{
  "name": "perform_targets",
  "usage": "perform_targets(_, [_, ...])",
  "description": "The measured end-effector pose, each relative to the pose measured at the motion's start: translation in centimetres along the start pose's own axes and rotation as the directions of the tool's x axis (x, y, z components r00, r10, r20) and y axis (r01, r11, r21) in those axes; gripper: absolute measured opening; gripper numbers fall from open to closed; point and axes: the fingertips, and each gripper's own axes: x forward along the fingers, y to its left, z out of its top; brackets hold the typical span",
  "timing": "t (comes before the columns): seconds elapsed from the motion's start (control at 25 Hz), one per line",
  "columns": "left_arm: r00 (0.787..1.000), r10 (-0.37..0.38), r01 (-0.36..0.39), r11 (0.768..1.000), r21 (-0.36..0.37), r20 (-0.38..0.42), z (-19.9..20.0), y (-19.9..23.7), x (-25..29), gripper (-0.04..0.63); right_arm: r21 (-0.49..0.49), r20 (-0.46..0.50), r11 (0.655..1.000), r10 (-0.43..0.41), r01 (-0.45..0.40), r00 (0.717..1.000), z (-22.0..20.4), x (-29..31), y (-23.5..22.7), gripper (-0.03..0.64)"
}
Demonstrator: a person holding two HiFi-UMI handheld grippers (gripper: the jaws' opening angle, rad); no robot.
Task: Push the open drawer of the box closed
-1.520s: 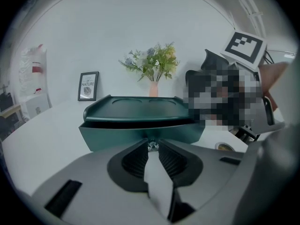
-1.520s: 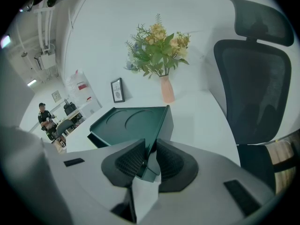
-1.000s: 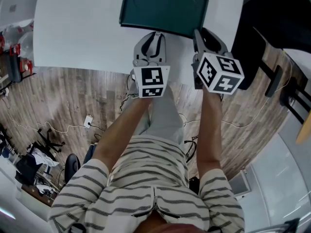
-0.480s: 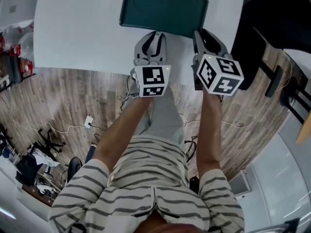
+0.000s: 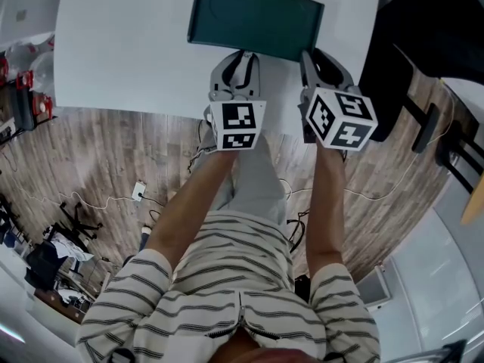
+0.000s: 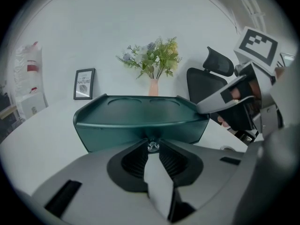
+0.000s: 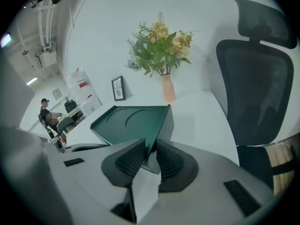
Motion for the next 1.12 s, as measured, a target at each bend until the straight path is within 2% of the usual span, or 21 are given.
perform_targets(0.48, [0.998, -0.019, 0.019, 1.0, -0.014, -0.054, -0.2, -0.2, 0.1, 0.074, -0.022, -0.01, 1.0, -0.023, 0.022, 1.0, -0.1, 0.1, -0.1, 0.086])
perform_targets(0.6, [0.997, -0.031, 0.03, 0.999, -0.015, -0.064, -0.3, -0.2, -0.1, 0.105, -0.005, -0.014, 1.0, -0.025, 0.025, 1.0, -0.3, 0.3, -0.1, 0.084])
perform_targets(0.8, [0.998, -0.034, 0.033, 0.999, -0.003, -0.061, 0.3, -0.1, -1.2, 0.096, 0.005, -0.022, 0.999, -0.034, 0.034, 0.999, -0.2, 0.5, 0.0, 0.084])
perform_targets(0.96, [0.998, -0.038, 0.038, 0.999, -0.014, -0.048, 1.0, -0.2, -2.6, 0.083, 0.052, -0.026, 0.998, -0.02, 0.021, 0.999, -0.1, 0.4, 0.1, 0.083])
perform_targets(1.12, [0.999, -0.044, 0.044, 0.999, -0.005, -0.026, 2.2, -0.9, -3.5, 0.067, 0.053, -0.001, 0.998, -0.03, 0.03, 1.0, 0.6, -0.9, -0.2, 0.089])
